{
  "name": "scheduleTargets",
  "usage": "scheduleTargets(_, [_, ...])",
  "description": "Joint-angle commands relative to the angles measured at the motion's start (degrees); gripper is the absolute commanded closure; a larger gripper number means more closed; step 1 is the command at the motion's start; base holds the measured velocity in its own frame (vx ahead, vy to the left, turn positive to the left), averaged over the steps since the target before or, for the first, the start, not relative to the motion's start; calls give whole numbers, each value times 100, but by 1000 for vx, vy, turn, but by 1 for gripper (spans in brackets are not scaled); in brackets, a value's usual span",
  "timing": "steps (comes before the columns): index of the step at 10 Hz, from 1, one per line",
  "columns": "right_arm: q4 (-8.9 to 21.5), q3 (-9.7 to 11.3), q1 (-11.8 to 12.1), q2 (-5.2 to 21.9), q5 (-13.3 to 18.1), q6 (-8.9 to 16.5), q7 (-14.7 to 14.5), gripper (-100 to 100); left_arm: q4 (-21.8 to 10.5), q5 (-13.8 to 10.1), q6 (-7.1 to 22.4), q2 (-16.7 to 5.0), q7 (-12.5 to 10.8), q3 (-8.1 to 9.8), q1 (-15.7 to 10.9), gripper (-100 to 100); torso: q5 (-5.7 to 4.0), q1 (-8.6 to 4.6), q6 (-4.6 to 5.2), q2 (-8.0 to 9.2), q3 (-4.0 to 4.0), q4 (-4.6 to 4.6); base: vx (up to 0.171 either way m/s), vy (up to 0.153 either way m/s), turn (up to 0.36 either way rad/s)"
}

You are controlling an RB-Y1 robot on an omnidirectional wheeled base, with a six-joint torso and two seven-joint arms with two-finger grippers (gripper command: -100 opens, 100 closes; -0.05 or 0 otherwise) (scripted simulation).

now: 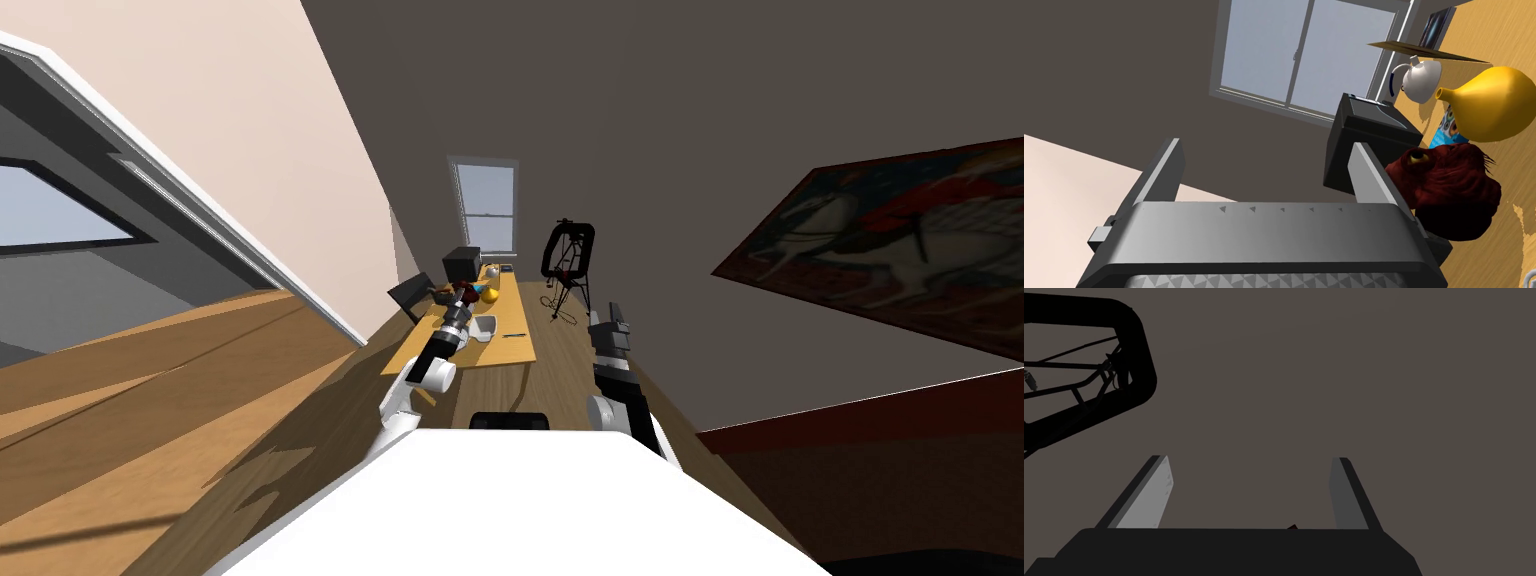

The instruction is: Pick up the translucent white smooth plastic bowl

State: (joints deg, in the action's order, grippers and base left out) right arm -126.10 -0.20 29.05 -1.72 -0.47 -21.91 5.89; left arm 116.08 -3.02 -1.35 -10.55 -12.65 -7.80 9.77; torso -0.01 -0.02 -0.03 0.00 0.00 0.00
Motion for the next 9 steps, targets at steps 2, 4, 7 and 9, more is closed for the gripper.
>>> scheduleTargets(2, [0, 0, -1, 0, 0, 0, 0, 0, -186, -18, 349, 2, -41, -29, -230, -100, 0, -1, 3, 0, 0, 0, -2, -2, -86])
scheduleTargets(4, [0, 0, 0, 0, 0, 0, 0, 0, -339, -35, 631, 6, -79, -62, -404, -100, 0, 1, 1, 0, 0, 0, -3, 1, -65])
scheduleTargets(7, [0, 0, 0, 0, 0, 0, 0, 0, -674, -75, 1109, 20, -165, -124, -756, -100, 1, 4, -1, 1, 1, 0, -5, 6, -70])
scheduleTargets(9, [0, 0, 0, 0, 0, 0, 0, 0, -853, -99, 1420, 33, -212, -154, -930, -100, 1, 5, -1, 1, 1, 0, -5, 11, -62])
